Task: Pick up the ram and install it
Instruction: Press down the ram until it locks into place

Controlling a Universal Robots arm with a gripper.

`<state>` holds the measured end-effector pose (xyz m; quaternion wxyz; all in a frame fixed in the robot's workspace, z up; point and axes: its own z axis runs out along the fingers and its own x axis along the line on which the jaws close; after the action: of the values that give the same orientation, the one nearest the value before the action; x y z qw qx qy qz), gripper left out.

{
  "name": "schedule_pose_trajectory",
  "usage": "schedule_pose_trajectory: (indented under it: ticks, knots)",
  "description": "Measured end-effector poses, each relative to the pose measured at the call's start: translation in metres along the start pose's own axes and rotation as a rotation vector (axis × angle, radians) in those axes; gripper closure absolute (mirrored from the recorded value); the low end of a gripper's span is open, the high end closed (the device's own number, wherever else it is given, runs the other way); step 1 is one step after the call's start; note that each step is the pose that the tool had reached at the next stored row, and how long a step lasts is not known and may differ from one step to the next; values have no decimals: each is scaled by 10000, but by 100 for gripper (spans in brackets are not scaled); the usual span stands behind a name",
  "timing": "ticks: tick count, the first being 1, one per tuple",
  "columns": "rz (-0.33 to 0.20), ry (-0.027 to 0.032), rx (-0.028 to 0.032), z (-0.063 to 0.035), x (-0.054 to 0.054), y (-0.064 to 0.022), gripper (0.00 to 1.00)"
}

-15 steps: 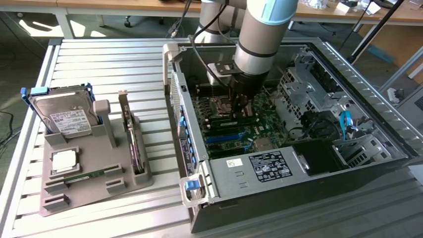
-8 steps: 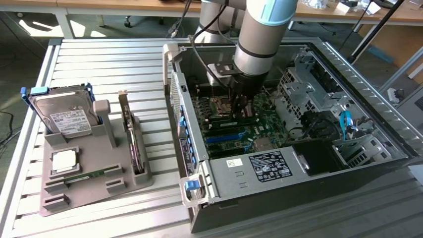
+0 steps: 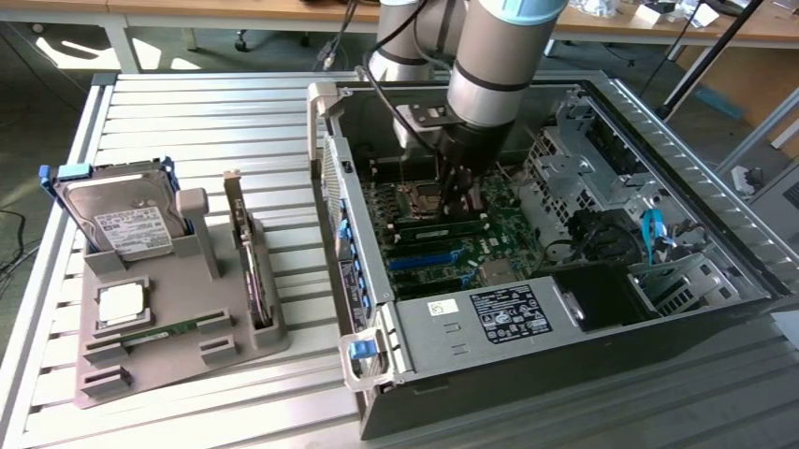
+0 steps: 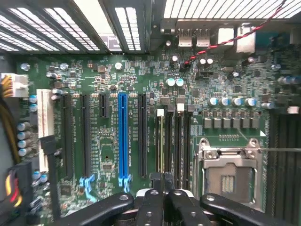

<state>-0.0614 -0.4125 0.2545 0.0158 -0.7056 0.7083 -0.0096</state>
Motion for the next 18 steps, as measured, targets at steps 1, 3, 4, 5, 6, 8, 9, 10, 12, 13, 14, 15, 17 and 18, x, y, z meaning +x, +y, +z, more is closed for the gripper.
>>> schedule_pose_trajectory:
  ticks: [1,3,4,5,6,8,9,10,12,13,14,15,17,18]
  knots:
    - [0,9,-1,-41,-1,-1,89]
    - [-1,25,-2,-138,-1,-4,89]
    - [0,31,1,-210,-2,-5,89]
    - [-1,37,1,-254,-2,-6,89]
    - [-1,39,4,-296,-3,-7,89]
    - [-1,43,6,-368,-3,-8,89]
    - [-2,44,6,-390,-3,-8,89]
    - [-2,44,6,-400,-3,-8,89]
    - [-1,44,6,-402,-4,-8,89]
    - [-1,44,6,-402,-4,-8,89]
    - [-1,44,6,-402,-4,-8,89]
    - [-1,43,6,-402,-4,-8,89]
    - [-1,44,6,-402,-4,-8,89]
    - [-1,44,6,-402,-3,-8,89]
